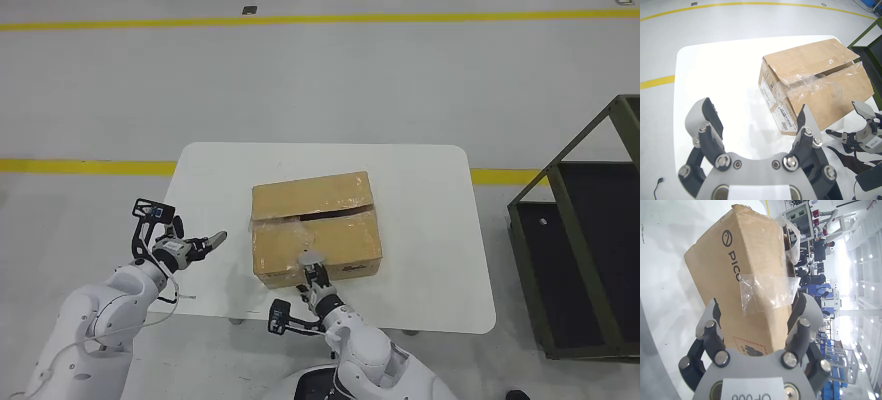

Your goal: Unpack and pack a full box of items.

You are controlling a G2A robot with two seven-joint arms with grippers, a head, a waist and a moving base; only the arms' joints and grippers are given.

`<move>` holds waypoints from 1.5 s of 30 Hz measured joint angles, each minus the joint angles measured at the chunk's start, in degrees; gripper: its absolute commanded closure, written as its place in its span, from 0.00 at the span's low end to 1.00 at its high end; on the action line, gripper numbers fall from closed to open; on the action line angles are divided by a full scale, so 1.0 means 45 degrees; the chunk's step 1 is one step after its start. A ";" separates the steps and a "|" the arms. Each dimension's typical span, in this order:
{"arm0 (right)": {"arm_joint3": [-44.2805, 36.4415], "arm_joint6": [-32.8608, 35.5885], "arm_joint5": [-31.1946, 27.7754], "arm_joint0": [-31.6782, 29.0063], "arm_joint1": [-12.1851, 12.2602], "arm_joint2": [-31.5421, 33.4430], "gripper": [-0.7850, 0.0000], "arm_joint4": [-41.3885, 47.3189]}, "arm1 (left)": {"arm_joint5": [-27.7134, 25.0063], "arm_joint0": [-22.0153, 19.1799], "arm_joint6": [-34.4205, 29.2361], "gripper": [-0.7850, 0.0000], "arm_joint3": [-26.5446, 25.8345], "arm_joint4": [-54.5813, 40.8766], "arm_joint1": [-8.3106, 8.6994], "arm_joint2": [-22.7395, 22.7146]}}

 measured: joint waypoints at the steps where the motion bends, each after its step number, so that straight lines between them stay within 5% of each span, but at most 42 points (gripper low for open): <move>1: 0.0012 -0.0005 0.0003 0.0018 -0.0024 -0.0030 0.57 -0.0036 | 0.0000 0.0000 0.0000 0.00 0.0000 0.0000 0.0000 0.0000; 7: -0.0030 -0.0045 -0.0013 0.0003 -0.0116 -0.0064 0.67 -0.0299 | 0.0000 0.0000 0.0000 0.00 0.0000 0.0000 0.0000 0.0000; 13: -0.0411 -0.0158 -0.0106 -0.0271 -0.0111 0.0191 1.00 -0.0371 | 0.0000 0.0000 0.0000 0.00 0.0000 0.0000 0.0000 0.0000; 21: -0.2304 -0.0092 0.0167 -0.1273 -0.0115 0.1270 1.00 0.1984 | 0.0000 0.0000 0.0000 0.00 0.0000 0.0000 0.0000 0.0000; 32: -0.3529 -0.0194 0.2100 -0.1692 -0.0471 0.3418 1.00 0.9747 | 0.0000 0.0000 0.0000 0.00 0.0000 0.0000 0.0000 0.0000; 45: -0.3111 -0.0608 0.1255 -0.0804 -0.0624 0.4852 1.00 1.4740 | 0.0000 0.0000 0.0000 0.00 0.0000 0.0000 0.0000 0.0000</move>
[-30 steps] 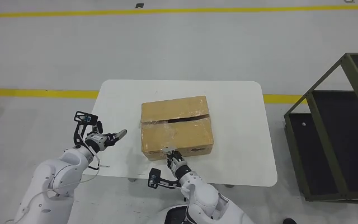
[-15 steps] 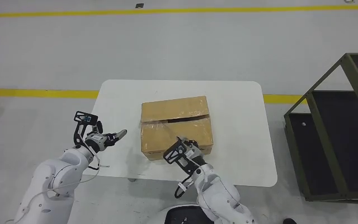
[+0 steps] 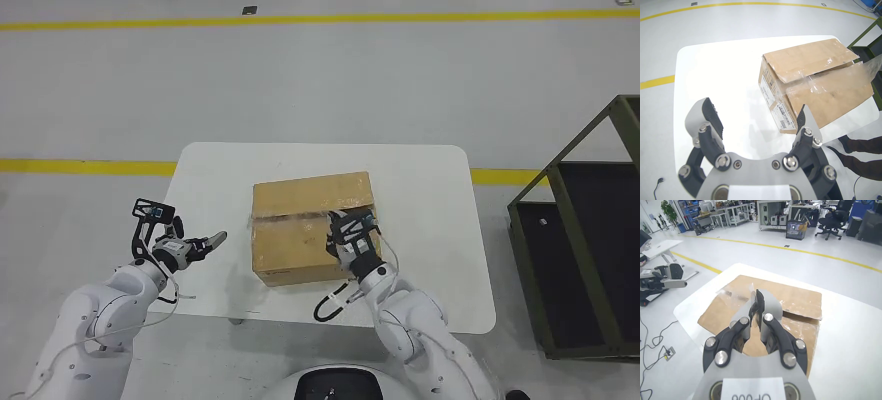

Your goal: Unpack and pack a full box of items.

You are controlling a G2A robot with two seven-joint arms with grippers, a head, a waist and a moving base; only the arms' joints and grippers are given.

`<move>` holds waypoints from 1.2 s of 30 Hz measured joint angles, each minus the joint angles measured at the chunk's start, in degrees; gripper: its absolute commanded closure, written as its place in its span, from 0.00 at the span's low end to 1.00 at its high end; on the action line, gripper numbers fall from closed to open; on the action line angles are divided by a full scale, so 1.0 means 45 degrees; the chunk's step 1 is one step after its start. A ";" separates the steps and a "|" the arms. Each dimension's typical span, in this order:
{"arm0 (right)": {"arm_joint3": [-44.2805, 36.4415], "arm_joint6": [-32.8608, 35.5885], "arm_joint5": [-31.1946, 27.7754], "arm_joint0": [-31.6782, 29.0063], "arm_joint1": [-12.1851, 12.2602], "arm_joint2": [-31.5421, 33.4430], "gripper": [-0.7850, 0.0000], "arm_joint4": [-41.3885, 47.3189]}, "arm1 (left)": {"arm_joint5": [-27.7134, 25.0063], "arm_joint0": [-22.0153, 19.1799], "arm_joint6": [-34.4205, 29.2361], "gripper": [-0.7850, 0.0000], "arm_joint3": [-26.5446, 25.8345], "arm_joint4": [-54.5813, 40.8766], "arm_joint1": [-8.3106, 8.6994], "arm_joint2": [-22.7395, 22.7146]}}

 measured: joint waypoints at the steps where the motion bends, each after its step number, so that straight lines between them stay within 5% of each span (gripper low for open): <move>1: 0.0126 0.0114 -0.0142 0.0072 0.0002 0.0118 1.00 0.0410 | 0.0000 0.0000 0.0000 0.00 0.0000 0.0000 0.0000 0.0000; 12: 0.0557 0.0568 -0.0642 0.0317 0.0036 0.0450 1.00 0.1230 | 0.0000 0.0000 0.0000 0.00 0.0000 0.0000 0.0000 0.0000; 23: 0.1033 -0.0817 -0.1333 0.1118 0.0051 0.0765 1.00 0.1602 | 0.0000 0.0000 0.0000 0.00 0.0000 0.0000 0.0000 0.0000; 36: 0.1984 -0.0471 -0.0529 0.1051 0.0072 0.1559 1.00 0.3271 | 0.0000 0.0000 0.0000 0.00 0.0000 0.0000 0.0000 0.0000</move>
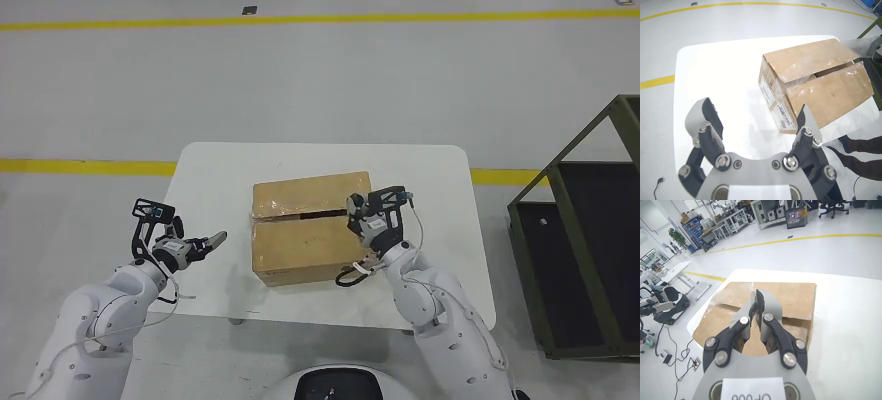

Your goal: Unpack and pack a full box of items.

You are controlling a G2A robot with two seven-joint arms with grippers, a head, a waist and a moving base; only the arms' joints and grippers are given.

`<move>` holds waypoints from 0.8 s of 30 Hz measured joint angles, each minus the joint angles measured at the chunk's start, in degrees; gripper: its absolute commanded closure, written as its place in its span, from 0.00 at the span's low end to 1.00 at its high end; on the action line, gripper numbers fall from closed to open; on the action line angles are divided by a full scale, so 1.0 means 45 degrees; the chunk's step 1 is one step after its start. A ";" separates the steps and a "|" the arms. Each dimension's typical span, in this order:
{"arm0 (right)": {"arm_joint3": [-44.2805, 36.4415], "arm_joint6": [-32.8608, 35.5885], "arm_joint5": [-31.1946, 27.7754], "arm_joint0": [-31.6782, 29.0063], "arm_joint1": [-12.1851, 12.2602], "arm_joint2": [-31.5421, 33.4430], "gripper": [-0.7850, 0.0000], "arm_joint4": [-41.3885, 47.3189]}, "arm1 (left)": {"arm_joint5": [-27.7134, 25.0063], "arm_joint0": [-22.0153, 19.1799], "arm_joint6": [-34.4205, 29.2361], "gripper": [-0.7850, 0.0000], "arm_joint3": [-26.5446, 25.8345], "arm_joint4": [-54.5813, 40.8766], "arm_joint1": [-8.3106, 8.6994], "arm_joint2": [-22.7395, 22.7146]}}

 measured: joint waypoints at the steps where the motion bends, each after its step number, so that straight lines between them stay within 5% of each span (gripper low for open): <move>1: -0.0153 0.0102 0.0035 -0.0080 0.0014 0.0089 1.00 0.0119 | 0.0000 0.0000 0.0000 0.00 0.0000 0.0000 0.0000 0.0000; 14: -0.0770 0.4192 -0.0110 0.0727 0.0271 0.1010 1.00 0.1477 | 0.0000 0.0000 0.0000 0.00 0.0000 0.0000 0.0000 0.0000; 24: 0.0125 0.5209 0.0068 0.1366 0.0425 0.1129 1.00 0.0711 | 0.0000 0.0000 0.0000 0.00 0.0000 0.0000 0.0000 0.0000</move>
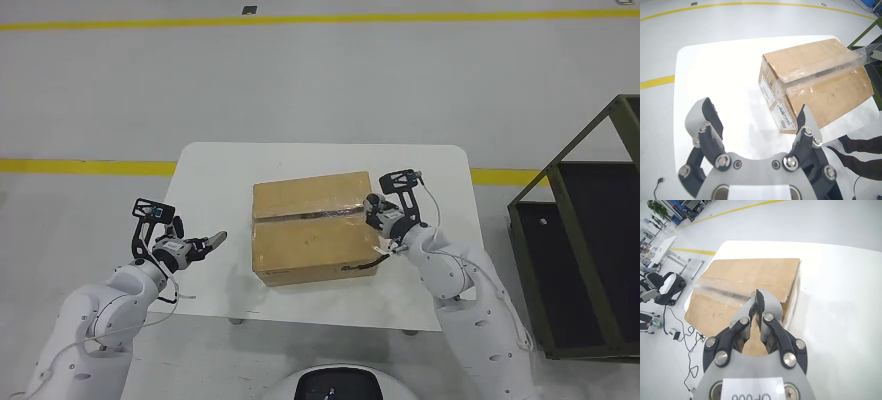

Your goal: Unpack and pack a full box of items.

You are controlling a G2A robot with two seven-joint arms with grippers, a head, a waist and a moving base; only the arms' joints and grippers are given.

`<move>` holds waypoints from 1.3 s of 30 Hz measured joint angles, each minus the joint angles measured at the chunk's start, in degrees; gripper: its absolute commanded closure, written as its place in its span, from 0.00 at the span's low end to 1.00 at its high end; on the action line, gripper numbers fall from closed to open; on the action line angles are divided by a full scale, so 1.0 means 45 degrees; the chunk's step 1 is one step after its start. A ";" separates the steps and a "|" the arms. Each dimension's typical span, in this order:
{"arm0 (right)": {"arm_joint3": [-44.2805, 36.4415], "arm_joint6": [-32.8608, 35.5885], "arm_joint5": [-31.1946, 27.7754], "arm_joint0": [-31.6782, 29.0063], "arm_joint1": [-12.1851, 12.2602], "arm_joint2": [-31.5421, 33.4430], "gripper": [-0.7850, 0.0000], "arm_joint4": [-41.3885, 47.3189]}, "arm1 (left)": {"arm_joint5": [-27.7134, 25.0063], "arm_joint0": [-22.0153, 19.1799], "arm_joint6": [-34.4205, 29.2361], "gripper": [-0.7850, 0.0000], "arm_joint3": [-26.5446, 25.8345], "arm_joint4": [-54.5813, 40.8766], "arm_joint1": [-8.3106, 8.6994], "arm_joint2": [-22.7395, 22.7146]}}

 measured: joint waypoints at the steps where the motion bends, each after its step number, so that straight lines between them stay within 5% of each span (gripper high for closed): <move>1: 0.0075 -0.0012 0.0023 0.0044 0.0006 -0.0006 1.00 -0.0024 | 0.0000 0.0000 0.0000 0.00 0.0000 0.0000 0.0000 0.0000; 39: 0.2469 0.0460 0.0776 0.1391 0.0095 -0.0871 0.98 -0.0740 | 0.0000 0.0000 0.0000 0.00 0.0000 0.0000 0.0000 0.0000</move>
